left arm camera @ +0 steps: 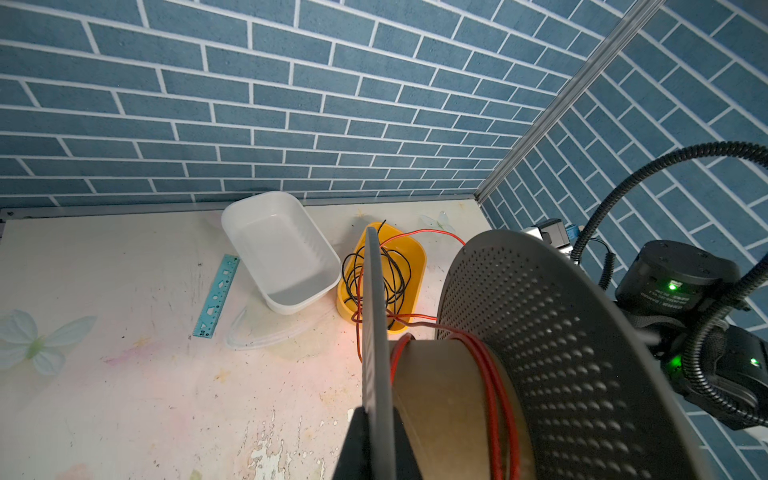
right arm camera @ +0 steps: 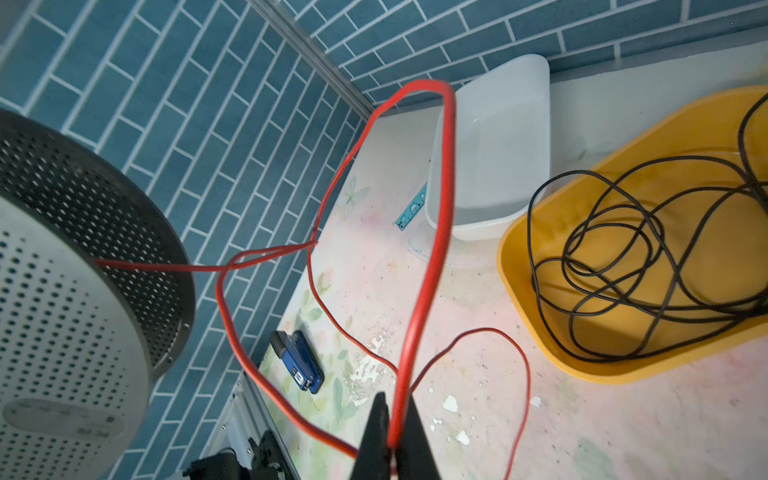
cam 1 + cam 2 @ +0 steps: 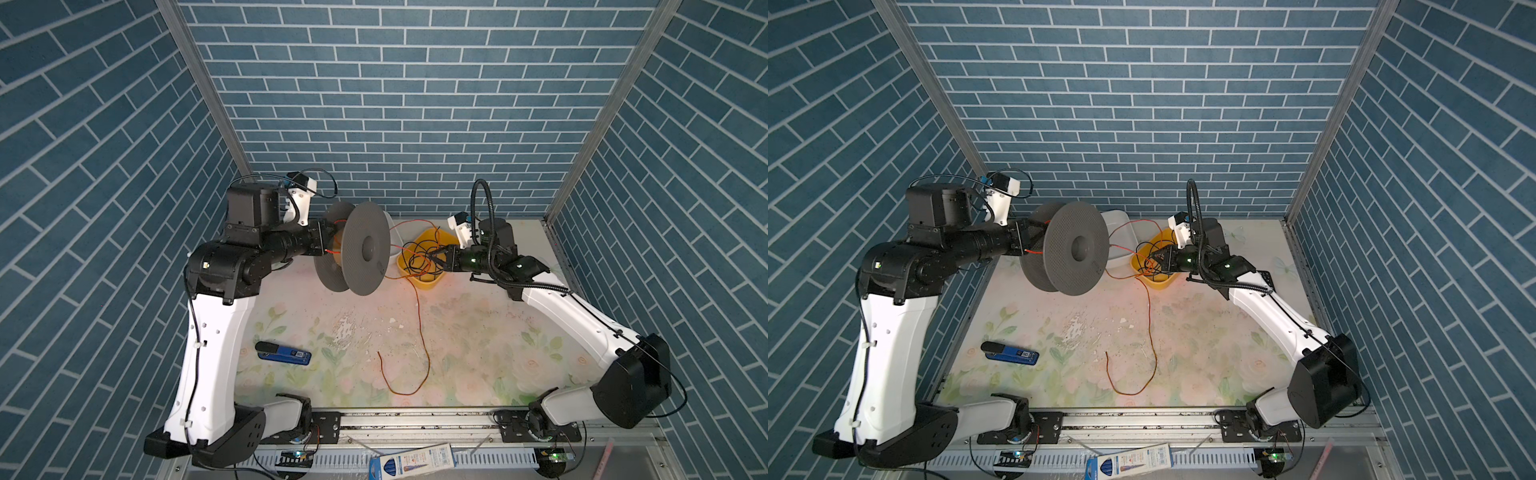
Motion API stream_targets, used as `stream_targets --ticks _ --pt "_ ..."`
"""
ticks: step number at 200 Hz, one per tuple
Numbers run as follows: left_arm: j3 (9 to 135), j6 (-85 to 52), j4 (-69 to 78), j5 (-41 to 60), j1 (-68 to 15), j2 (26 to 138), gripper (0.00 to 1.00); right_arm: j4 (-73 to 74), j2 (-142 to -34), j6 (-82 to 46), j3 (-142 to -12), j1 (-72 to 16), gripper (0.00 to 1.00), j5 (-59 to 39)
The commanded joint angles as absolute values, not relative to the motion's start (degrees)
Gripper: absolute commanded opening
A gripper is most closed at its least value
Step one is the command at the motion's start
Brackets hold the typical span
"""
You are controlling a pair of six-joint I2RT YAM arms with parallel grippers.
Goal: Wrap the cables
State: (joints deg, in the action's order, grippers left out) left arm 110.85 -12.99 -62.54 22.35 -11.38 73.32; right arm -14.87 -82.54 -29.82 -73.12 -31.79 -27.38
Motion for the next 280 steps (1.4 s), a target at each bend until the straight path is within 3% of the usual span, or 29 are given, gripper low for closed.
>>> stream_targets --ticks 1,72,145,209,280 --pt "113.5 -12.48 -60.04 22.93 -11.07 73.02 0.0 -24.83 -83.18 -20.15 -78.11 -31.48 0.0 -24.64" --pt "113.11 -12.3 -60.29 23.39 -11.07 73.06 0.0 -40.56 -85.7 -6.19 -93.57 -30.54 0.0 -10.51" --pt "110.35 -12.05 -59.3 21.72 -11.05 73.72 0.0 -47.73 -89.98 1.06 -107.13 -30.32 0.03 -5.36" --pt "99.86 -10.64 -53.31 20.99 -11.12 73.18 0.0 -52.3 -92.8 6.41 -118.2 -30.23 0.08 -0.08" --pt "91.96 -7.94 -51.3 22.36 -14.99 71.46 0.0 -65.15 -109.01 15.2 -148.85 -29.89 0.12 11.89"
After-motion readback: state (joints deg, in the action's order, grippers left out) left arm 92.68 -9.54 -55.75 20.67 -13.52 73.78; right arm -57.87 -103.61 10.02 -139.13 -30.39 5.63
